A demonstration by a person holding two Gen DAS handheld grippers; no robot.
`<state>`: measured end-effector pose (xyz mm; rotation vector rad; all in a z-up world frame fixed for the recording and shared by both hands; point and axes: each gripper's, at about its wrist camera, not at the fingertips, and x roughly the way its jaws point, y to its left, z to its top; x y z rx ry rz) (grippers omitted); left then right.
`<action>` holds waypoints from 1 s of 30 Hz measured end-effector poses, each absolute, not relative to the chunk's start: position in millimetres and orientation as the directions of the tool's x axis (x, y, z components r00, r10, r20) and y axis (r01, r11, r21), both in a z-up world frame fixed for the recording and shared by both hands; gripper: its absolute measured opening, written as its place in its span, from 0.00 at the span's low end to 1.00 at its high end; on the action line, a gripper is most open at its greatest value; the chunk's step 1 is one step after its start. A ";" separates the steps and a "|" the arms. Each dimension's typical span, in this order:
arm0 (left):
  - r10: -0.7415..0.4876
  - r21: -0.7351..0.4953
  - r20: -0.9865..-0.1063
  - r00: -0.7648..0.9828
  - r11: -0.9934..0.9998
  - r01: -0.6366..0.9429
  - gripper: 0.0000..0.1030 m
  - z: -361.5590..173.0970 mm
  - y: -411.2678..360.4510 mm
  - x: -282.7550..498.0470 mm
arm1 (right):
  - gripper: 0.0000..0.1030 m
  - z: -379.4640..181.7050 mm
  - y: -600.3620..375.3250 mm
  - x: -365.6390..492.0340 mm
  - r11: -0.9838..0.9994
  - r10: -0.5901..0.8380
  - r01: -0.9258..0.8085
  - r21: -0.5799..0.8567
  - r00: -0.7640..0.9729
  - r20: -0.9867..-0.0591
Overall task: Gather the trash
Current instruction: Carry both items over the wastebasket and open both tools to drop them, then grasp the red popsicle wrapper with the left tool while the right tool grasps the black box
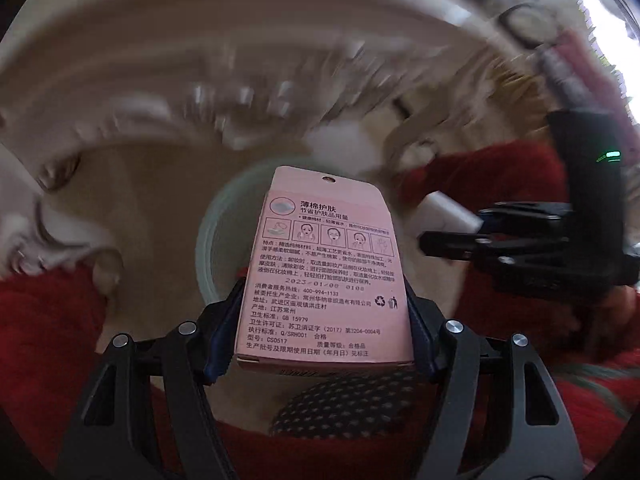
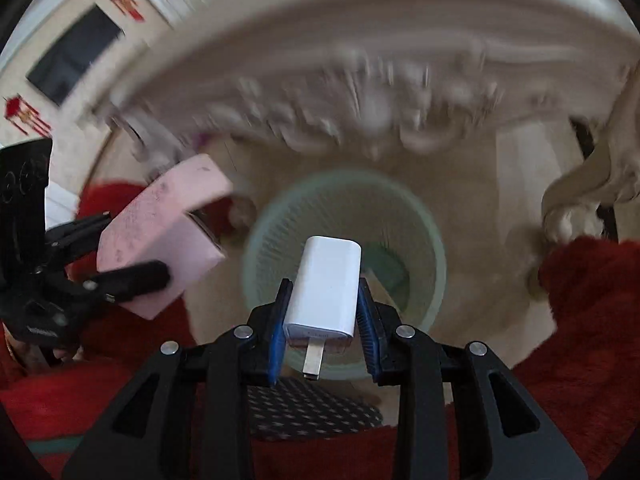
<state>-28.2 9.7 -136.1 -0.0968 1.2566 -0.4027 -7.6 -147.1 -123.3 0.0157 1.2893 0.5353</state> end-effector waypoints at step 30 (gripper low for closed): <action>-0.098 -0.081 -0.625 0.774 0.995 0.061 0.93 54.9 80.8 66.3 | 0.74 66.8 -137.6 113.5 0.957 0.289 -0.256 0.139 0.777 -0.558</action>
